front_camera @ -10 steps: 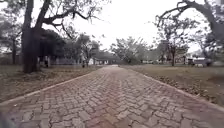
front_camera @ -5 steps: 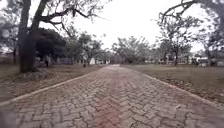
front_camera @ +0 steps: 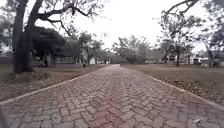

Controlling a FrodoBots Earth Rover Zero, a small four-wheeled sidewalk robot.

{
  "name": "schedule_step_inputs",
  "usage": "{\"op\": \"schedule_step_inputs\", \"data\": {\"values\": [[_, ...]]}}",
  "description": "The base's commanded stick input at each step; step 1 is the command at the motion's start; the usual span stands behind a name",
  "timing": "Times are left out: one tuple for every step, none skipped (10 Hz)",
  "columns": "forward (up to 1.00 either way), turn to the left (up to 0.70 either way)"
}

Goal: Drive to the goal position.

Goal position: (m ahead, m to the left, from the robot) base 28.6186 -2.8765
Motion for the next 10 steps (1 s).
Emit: {"op": "schedule_step_inputs", "data": {"values": [[0.7, 0.0], [0.7, 0.0], [0.7, 0.0], [0.7, 0.0], [0.7, 0.0], [0.7, 0.0], [0.7, 0.0], [0.7, 0.0], [0.7, 0.0], [0.7, 0.0]]}}
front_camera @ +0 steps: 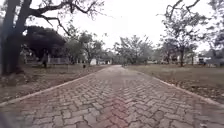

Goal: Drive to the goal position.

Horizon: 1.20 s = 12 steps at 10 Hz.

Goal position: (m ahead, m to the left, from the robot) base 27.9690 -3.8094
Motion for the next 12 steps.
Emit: {"op": "schedule_step_inputs", "data": {"values": [[0.7, 0.0], [0.7, 0.0], [0.7, 0.0], [0.7, 0.0], [0.7, -0.02], [0.7, -0.03], [0.7, -0.02], [0.7, -0.02], [0.7, -0.01], [0.7, -0.02], [0.7, -0.02], [0.7, -0.02]]}}
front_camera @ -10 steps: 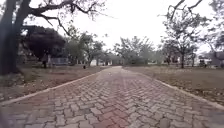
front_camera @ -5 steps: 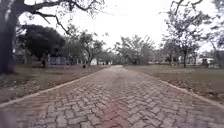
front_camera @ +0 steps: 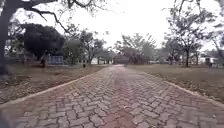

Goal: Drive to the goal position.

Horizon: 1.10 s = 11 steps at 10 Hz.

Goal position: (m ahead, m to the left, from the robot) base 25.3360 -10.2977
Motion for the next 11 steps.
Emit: {"op": "schedule_step_inputs", "data": {"values": [[0.7, 0.0], [0.7, 0.0], [0.7, 0.0], [0.7, 0.0], [0.7, 0.0], [0.7, 0.0], [0.7, 0.0], [0.7, 0.0], [0.7, 0.0], [0.7, 0.0], [0.7, 0.0]]}}
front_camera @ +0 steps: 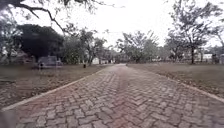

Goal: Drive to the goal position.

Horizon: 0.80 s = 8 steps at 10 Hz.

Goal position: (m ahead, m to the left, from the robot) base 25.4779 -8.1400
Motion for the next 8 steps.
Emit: {"op": "schedule_step_inputs", "data": {"values": [[0.7, 0.0], [0.7, 0.0], [0.7, 0.0], [0.7, 0.0], [0.7, 0.0], [0.7, 0.0], [0.7, 0.0], [0.7, 0.0]]}}
